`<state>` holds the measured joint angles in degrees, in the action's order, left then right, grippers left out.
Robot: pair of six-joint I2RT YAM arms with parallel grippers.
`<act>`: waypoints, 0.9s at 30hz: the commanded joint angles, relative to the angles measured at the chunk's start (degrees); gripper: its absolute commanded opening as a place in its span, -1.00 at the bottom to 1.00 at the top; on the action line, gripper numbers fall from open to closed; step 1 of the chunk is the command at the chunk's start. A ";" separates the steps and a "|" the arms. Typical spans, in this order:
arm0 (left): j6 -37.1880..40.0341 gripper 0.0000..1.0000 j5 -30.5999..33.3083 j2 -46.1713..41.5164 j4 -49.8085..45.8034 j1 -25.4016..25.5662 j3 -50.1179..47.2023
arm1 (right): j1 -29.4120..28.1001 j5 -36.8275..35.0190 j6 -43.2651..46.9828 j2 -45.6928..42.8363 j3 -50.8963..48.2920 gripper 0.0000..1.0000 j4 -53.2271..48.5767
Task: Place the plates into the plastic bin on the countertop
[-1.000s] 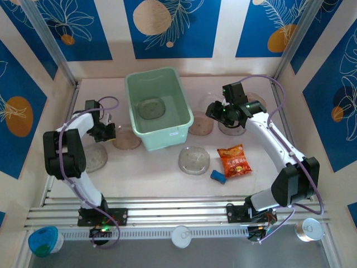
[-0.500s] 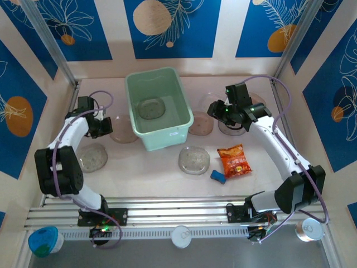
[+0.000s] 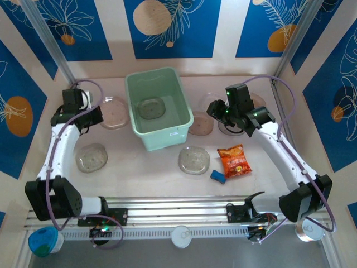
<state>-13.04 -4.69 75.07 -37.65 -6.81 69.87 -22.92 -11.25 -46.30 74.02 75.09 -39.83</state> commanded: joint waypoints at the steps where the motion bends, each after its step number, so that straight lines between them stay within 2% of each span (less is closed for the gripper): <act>1: -0.98 -1.00 1.67 -3.33 1.36 -0.80 2.24 | -0.71 -0.66 -2.21 -0.93 2.16 -0.17 1.16; 10: -7.63 -1.00 -1.41 -7.63 7.94 -0.82 4.97 | -5.59 1.03 -4.91 0.82 9.26 -0.17 3.54; 16: -18.28 -1.00 -5.63 -8.31 15.46 0.92 4.87 | -11.22 3.46 -9.34 3.62 11.25 -0.18 9.88; 23: -28.56 -1.00 8.67 -9.43 28.77 15.11 -0.79 | -17.73 1.93 -13.07 9.50 13.15 -0.20 23.34; 27: -31.77 -1.00 13.34 -8.46 30.87 21.00 -0.89 | -18.54 2.80 -15.62 13.33 14.37 -0.21 29.87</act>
<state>-40.10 2.50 66.96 -12.71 11.66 69.14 -41.23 -8.93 -59.09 85.91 87.00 -18.13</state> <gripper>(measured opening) 0.063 0.398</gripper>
